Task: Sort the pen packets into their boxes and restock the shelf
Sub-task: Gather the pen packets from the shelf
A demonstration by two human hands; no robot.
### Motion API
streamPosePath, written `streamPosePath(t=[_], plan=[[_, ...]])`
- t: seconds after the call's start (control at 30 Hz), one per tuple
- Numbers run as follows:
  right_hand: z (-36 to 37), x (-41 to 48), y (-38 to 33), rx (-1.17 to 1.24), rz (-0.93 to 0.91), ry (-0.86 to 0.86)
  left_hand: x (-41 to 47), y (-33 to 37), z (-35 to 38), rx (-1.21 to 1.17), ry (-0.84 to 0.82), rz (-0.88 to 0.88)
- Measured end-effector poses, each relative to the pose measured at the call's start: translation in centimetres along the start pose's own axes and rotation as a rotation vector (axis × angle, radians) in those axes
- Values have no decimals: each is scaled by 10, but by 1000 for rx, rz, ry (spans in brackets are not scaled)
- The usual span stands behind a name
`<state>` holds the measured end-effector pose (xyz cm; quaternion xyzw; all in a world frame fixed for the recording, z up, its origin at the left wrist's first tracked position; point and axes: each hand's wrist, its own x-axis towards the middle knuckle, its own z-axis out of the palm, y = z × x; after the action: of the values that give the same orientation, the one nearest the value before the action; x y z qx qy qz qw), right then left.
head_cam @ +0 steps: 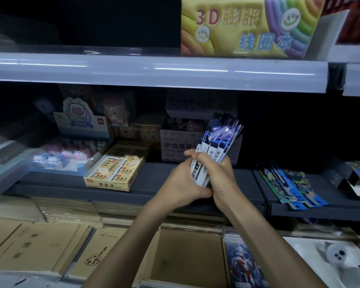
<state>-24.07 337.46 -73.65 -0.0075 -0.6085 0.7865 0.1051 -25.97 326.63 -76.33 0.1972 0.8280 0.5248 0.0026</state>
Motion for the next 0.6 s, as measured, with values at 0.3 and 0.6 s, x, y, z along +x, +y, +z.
streamPosePath(t=[0.3, 0.6], plan=[[-22, -13, -3, 153, 116, -234, -6, 4, 0, 432, 204, -34], [-70, -59, -10, -1370, -975, -70, -2, -7, -31, 879, 86, -142]])
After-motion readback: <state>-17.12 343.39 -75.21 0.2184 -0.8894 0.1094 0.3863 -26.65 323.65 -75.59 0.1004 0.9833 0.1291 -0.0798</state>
